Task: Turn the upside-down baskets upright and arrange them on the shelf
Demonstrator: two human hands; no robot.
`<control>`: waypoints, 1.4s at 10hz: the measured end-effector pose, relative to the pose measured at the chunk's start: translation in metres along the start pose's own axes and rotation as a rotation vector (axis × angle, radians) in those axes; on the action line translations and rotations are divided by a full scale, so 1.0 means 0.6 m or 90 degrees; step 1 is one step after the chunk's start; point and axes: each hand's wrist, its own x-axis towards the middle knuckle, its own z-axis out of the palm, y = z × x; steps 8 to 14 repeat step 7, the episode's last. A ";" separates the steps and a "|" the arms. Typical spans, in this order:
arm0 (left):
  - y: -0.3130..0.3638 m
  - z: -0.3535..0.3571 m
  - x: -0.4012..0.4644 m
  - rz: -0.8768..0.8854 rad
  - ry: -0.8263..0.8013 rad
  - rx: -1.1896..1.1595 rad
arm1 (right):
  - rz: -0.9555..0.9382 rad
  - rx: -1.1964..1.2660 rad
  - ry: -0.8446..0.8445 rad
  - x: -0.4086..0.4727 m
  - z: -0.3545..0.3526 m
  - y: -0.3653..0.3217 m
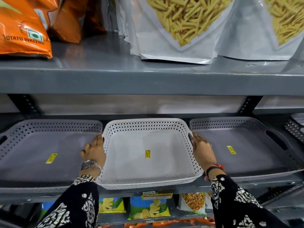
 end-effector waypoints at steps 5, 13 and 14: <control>0.011 -0.014 -0.007 -0.034 -0.028 0.000 | 0.022 -0.013 -0.020 -0.001 0.001 0.004; 0.018 -0.043 -0.007 0.020 0.064 0.005 | -0.008 -0.139 0.018 0.001 -0.011 -0.008; 0.018 -0.043 -0.007 0.020 0.064 0.005 | -0.008 -0.139 0.018 0.001 -0.011 -0.008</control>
